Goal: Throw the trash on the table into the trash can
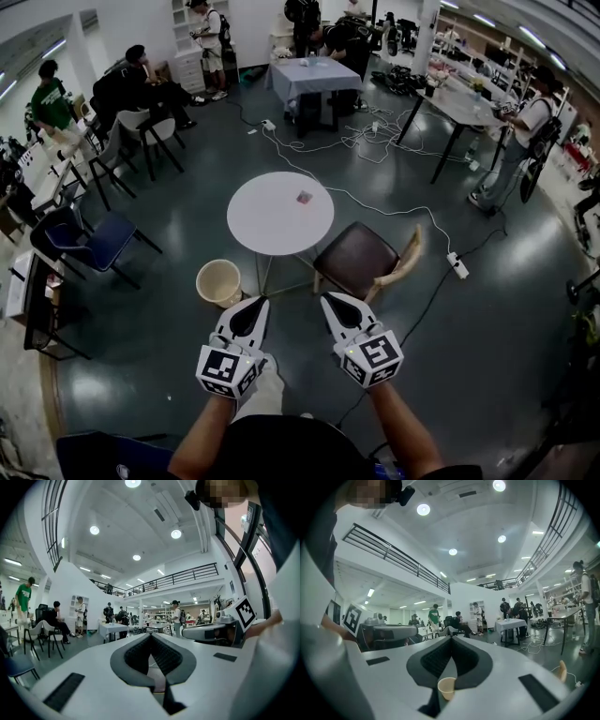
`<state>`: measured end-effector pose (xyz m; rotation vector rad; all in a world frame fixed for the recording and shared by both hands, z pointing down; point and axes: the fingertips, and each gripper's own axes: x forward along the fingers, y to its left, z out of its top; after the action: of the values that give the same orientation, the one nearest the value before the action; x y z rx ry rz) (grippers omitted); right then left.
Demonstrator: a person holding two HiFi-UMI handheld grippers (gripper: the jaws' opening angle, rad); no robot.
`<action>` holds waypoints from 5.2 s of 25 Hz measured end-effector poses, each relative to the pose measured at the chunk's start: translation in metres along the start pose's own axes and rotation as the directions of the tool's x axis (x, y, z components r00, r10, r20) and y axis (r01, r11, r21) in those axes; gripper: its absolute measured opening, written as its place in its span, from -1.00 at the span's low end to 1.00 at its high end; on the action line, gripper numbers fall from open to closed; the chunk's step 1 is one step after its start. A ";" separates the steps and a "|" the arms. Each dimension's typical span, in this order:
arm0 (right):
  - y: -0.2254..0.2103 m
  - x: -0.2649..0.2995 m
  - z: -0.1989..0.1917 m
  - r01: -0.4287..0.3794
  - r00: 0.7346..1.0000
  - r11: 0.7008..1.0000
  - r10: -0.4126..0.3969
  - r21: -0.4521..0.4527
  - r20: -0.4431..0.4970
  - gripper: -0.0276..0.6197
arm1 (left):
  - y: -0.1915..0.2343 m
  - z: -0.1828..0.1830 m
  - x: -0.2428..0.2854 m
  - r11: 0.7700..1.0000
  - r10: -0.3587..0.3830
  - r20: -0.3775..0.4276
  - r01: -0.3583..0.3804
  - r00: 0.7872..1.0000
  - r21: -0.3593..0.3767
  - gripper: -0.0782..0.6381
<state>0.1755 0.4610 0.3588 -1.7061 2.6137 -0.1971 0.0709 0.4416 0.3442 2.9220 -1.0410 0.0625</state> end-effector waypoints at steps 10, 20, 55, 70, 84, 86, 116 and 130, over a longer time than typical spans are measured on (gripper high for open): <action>-0.047 0.100 0.011 0.031 0.999 0.999 -0.031 0.011 -0.008 -0.86 | 0.087 0.008 0.070 1.000 -0.024 -0.004 0.024 1.000 -0.005 -0.74; -0.090 0.210 0.011 0.073 0.996 0.997 -0.073 0.019 -0.045 -0.86 | 0.186 0.000 0.137 0.997 -0.053 -0.027 0.052 0.998 -0.051 -0.74; -0.177 0.437 -0.059 0.099 0.924 0.976 -0.163 -0.195 -0.346 -0.86 | 0.371 -0.053 0.240 0.981 -0.103 -0.087 0.087 0.991 -0.176 -0.74; -0.303 0.521 -0.099 -0.050 0.836 0.921 -0.173 -0.387 -0.521 -0.86 | 0.387 -0.047 0.342 0.986 -0.019 -0.118 -0.001 0.993 -0.166 -0.74; -0.405 0.566 -0.175 -0.146 0.714 0.921 -0.155 -0.361 -0.683 -0.59 | 0.393 -0.056 0.402 0.986 0.056 -0.215 -0.088 0.975 -0.141 -0.74; -0.415 0.571 -0.188 -0.151 0.699 0.928 -0.144 -0.342 -0.700 -0.56 | 0.394 -0.059 0.408 0.984 0.071 -0.223 -0.105 0.972 -0.142 -0.74; -0.541 0.682 -0.334 -0.060 0.572 0.973 -0.150 -0.223 -0.807 -0.09 | 0.432 -0.128 0.483 0.966 0.136 -0.377 -0.207 0.916 -0.155 -0.74; -0.542 0.685 -0.351 -0.045 0.584 0.995 -0.046 -0.089 -0.811 -0.30 | 0.427 -0.138 0.495 0.960 0.158 -0.399 -0.235 0.903 -0.153 -0.74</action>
<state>0.3639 -0.3450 0.8074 -1.9786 3.2466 -1.1408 0.1804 -0.1941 0.5169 2.4752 -1.1870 0.4866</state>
